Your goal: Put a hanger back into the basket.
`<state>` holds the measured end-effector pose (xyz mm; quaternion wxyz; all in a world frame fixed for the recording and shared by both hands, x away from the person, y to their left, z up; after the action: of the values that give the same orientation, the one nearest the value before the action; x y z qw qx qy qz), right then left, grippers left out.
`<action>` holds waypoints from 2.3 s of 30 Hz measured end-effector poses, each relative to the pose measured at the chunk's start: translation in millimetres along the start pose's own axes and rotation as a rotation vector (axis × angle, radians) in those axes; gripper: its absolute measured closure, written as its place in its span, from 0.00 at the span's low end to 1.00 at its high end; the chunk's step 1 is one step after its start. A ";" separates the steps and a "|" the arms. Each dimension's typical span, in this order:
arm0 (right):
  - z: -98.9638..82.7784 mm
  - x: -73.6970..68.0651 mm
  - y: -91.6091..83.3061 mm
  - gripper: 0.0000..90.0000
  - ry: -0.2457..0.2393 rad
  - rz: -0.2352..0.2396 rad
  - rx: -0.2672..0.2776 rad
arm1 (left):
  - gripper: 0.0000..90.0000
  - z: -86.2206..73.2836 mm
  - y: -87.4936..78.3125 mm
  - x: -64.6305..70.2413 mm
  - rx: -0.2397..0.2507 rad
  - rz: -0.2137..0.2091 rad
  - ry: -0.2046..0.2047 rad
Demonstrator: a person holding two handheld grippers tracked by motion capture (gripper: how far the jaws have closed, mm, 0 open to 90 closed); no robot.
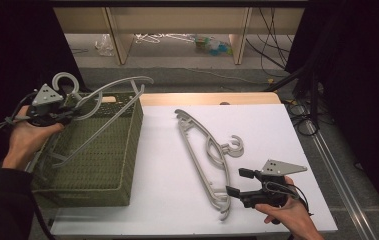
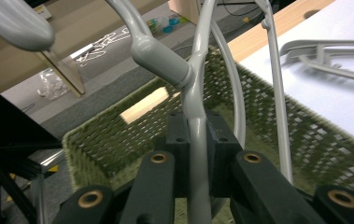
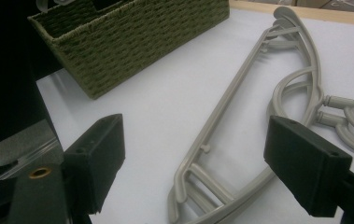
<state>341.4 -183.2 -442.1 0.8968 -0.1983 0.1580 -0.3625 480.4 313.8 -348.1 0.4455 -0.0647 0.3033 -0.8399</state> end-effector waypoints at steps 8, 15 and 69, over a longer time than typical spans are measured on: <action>-2.1 1.5 -1.3 0.21 0.017 -0.016 -0.027 | 0.90 -23.7 5.2 -15.8 -0.024 0.027 -0.030; -2.4 2.7 0.1 0.21 0.011 -0.013 -0.020 | 0.90 -42.5 6.4 -21.3 -0.038 0.027 -0.056; -13.2 18.2 11.9 0.23 0.075 -0.100 -0.032 | 0.33 -26.1 -7.8 78.9 0.183 -0.087 -0.263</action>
<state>355.3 -191.5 -461.7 0.8678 -0.2064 0.1874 -0.4113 418.1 266.7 -377.5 0.4485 -0.1465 0.1614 -0.8668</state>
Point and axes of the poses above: each handheld gripper's, and its own axes: y roughly forward along the jaws, z roughly out of its top, x roughly to its right, the point moved 7 cm from there along y, roughly forward along the jaws, and after that the axes turned 10 degrees about -z, right-handed, at the moved point
